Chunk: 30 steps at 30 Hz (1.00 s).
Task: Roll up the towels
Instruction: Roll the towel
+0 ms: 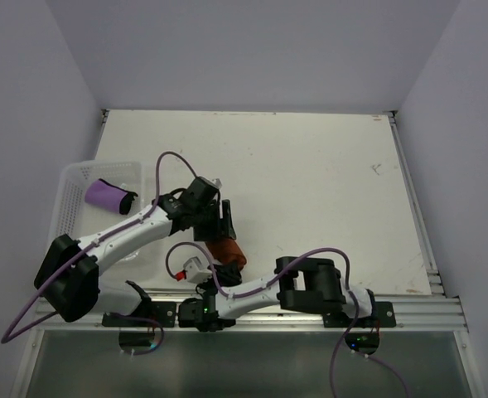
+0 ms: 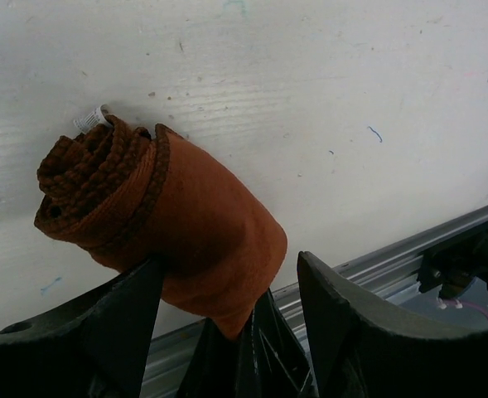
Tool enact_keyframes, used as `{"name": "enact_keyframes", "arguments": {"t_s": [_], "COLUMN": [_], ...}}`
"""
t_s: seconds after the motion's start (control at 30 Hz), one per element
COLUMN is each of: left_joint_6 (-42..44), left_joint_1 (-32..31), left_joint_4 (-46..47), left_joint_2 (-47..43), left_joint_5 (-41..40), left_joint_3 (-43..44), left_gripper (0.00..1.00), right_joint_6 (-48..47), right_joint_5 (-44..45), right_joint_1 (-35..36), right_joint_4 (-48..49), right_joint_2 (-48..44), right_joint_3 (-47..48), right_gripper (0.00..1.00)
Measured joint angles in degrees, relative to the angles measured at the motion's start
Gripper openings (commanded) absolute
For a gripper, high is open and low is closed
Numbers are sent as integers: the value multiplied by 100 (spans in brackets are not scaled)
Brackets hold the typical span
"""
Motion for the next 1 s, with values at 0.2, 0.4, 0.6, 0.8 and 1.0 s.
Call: {"name": "enact_keyframes", "arguments": {"t_s": [0.2, 0.4, 0.6, 0.8, 1.0], "left_joint_6": [-146, -245, -332, -374, -341], "left_joint_1": [-35, -138, -258, -286, -343], "left_joint_4": [-33, -28, -44, -168, -358], "left_joint_2": [291, 664, 1064, 1303, 1563], "left_joint_5": [-164, -319, -474, -546, -741], "left_joint_3": [-9, 0, 181, 361, 566], "left_gripper": [70, 70, 69, 66, 62], "right_joint_6": [0, -17, -76, -205, -358], "right_joint_5": [44, 48, 50, 90, 131], "right_joint_1": [50, 76, 92, 103, 111], "right_joint_4": [-70, -55, 33, 214, 476], "right_joint_2": [138, 146, 146, 144, 118], "right_joint_3": [109, 109, 63, -26, -160], "right_gripper": [14, 15, 15, 17, 45]}}
